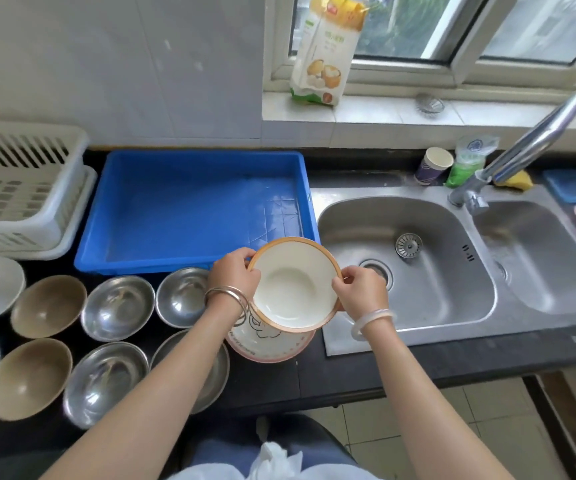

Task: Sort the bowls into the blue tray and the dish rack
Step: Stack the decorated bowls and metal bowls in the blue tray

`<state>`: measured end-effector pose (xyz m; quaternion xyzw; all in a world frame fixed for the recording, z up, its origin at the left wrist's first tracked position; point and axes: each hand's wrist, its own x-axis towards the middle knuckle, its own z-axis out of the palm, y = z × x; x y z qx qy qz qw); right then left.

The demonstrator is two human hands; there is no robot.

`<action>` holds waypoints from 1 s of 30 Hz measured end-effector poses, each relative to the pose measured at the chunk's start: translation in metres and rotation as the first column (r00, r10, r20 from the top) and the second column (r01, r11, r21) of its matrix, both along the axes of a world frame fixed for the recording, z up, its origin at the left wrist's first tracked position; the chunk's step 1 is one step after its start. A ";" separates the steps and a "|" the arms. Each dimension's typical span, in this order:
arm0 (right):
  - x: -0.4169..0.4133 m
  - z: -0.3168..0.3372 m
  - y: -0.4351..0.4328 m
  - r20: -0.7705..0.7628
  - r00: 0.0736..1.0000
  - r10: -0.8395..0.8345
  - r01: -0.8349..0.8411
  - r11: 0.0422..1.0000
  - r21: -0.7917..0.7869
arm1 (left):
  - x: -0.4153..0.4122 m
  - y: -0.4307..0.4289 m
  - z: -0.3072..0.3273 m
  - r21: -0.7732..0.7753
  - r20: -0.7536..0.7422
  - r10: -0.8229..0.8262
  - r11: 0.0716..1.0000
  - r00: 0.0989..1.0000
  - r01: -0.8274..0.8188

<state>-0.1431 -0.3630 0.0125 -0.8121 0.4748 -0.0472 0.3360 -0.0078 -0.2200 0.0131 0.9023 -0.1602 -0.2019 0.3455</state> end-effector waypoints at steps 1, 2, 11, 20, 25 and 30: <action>-0.005 0.004 -0.005 -0.004 1.000 -0.021 0.021 1.000 -0.011 | -0.002 -0.006 0.002 -0.012 -0.004 -0.017 1.000 1.000 0.017; -0.012 0.006 -0.011 -0.012 0.999 -0.045 0.045 0.999 -0.018 | -0.006 -0.012 0.003 -0.022 -0.014 -0.035 0.999 0.999 0.035; -0.082 0.000 -0.042 -0.076 0.975 -0.208 0.208 0.978 -0.005 | -0.058 -0.057 -0.017 -0.014 -0.143 -0.244 0.970 0.959 0.245; -0.123 -0.032 -0.049 -0.149 0.959 -0.242 0.254 0.965 0.067 | -0.096 -0.072 -0.043 0.064 -0.196 -0.295 0.948 0.935 0.312; -0.129 -0.044 -0.051 -0.171 0.962 -0.214 0.230 0.970 0.082 | -0.101 -0.073 -0.050 0.080 -0.187 -0.290 0.948 0.939 0.309; -0.131 -0.049 -0.053 -0.154 0.962 -0.226 0.242 0.966 0.096 | -0.103 -0.073 -0.052 0.090 -0.187 -0.286 0.948 0.940 0.307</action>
